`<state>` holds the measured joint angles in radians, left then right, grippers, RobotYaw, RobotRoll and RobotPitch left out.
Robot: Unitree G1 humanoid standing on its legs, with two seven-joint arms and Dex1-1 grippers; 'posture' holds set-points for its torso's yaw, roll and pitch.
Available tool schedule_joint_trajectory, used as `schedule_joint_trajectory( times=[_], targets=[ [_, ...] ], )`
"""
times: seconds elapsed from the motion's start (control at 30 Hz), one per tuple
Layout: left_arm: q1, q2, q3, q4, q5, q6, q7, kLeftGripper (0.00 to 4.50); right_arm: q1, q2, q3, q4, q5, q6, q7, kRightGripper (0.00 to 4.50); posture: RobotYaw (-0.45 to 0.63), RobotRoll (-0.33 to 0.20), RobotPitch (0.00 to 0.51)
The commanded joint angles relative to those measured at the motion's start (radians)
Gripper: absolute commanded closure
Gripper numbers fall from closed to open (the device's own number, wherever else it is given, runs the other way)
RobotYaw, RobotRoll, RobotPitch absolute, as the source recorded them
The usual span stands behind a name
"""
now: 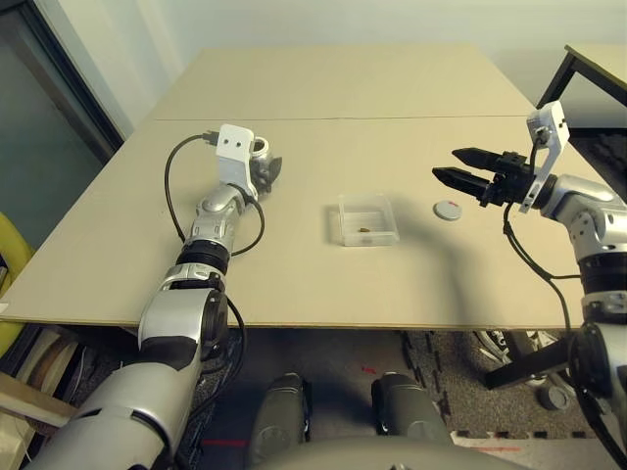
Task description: Pour the medicine from the bottle into the box.
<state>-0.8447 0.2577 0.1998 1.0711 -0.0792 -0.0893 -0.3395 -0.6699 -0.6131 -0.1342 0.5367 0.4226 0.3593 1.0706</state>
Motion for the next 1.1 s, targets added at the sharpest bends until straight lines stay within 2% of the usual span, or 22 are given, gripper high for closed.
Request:
schedule_joint_trajectory(
  times=[0.03,0.3,0.33,0.47,0.73,1.1],
  targets=[
    [0.02,0.0,0.006,-0.016,-0.018,0.014,0.006,1.92,0.007,0.0,-0.014,0.017,-0.012,-0.018,-0.008,0.0,-0.03,0.0,0.0],
    [0.051,0.0,0.015,-0.037,-0.034,0.038,0.002,1.92,0.011,0.0,-0.005,0.031,-0.024,-0.03,0.003,0.0,-0.02,0.0,0.0],
    [0.054,0.0,0.015,-0.042,-0.035,0.041,0.001,1.18,0.01,0.001,-0.005,0.032,-0.025,-0.03,0.004,0.0,-0.02,0.0,0.0],
    [0.069,0.0,0.016,-0.063,-0.038,0.051,-0.003,0.02,0.009,0.002,-0.004,0.039,-0.029,-0.032,0.008,0.0,-0.01,0.0,0.0],
    [0.164,-0.014,0.003,-0.253,-0.053,0.116,-0.014,0.02,0.024,-0.007,0.011,0.031,-0.04,-0.023,0.043,0.0,0.01,0.0,0.012],
    [0.412,-0.028,-0.003,-0.85,-0.131,0.436,0.033,0.02,-0.02,-0.062,0.015,0.123,-0.087,-0.053,0.1,0.0,0.04,0.0,0.037]
  ],
)
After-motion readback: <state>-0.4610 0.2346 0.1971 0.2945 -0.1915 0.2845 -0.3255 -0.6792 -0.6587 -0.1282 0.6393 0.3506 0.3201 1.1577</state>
